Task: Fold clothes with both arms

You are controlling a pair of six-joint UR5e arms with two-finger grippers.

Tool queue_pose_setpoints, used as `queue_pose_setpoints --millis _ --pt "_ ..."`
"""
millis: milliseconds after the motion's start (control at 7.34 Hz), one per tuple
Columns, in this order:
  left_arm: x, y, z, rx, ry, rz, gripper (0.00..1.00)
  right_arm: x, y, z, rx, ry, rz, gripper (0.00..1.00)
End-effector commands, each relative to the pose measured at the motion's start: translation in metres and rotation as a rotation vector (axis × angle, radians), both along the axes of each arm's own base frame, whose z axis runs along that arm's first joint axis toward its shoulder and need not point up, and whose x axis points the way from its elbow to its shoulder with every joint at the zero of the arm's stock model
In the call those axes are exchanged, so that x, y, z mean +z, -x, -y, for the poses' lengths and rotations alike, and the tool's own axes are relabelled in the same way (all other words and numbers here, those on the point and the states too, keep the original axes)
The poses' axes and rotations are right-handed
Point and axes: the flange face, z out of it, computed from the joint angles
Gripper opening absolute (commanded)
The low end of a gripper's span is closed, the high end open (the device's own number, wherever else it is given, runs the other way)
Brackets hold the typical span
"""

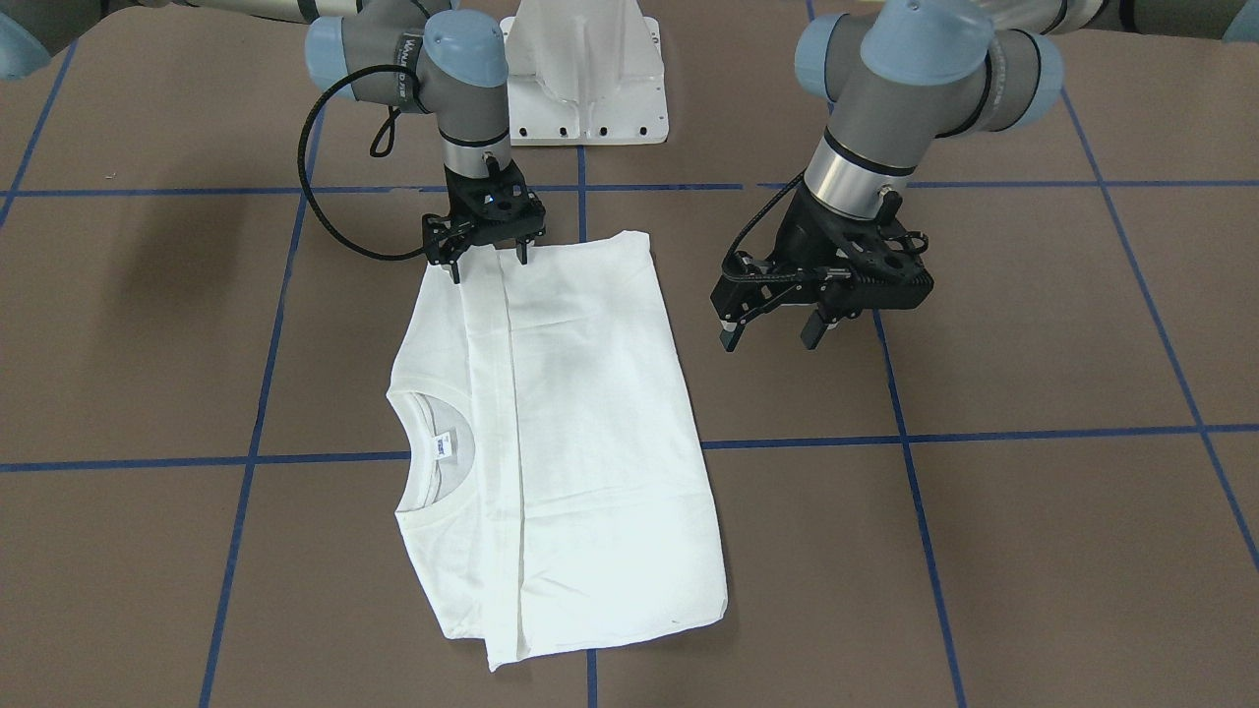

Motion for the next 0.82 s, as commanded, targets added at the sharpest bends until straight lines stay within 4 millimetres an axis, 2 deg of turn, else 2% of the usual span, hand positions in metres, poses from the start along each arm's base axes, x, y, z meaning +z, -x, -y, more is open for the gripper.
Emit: queue_pose_setpoints --millis 0,408,681 --pt "0.003 -0.016 -0.009 0.01 0.028 -0.009 1.0 0.007 0.001 -0.001 -0.028 -0.014 -0.042 1.0" --pt "0.002 -0.02 -0.012 0.012 0.035 -0.015 1.0 0.016 -0.002 0.002 -0.038 -0.017 -0.071 1.0" --pt "-0.002 -0.025 -0.015 0.021 0.033 -0.019 1.0 0.018 -0.008 0.011 -0.04 -0.024 -0.09 1.0"
